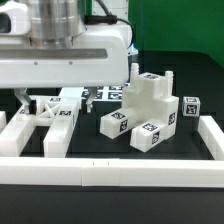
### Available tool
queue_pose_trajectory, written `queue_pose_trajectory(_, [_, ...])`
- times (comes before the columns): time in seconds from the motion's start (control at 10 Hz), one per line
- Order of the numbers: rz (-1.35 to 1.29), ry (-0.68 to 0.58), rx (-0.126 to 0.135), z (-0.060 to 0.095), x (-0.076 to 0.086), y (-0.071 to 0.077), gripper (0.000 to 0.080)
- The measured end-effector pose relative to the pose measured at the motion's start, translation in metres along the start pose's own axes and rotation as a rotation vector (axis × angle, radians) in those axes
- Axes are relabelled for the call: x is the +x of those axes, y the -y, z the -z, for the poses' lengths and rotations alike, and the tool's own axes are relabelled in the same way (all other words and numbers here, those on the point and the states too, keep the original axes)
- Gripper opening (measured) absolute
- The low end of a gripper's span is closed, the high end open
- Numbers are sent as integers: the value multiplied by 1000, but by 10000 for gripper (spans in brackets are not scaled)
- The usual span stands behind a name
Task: Assemble chair
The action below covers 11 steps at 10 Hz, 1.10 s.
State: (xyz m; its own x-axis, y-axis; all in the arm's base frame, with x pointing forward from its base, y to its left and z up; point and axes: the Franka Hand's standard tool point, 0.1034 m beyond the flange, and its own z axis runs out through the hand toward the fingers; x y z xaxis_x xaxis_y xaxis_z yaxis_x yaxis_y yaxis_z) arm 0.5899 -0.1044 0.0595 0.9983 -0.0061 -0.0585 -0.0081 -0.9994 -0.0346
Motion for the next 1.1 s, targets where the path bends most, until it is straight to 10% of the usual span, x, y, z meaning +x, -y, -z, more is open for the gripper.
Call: queue_pose_trajectory(1.1, [-24,-9,-18,-47,-9,2,649])
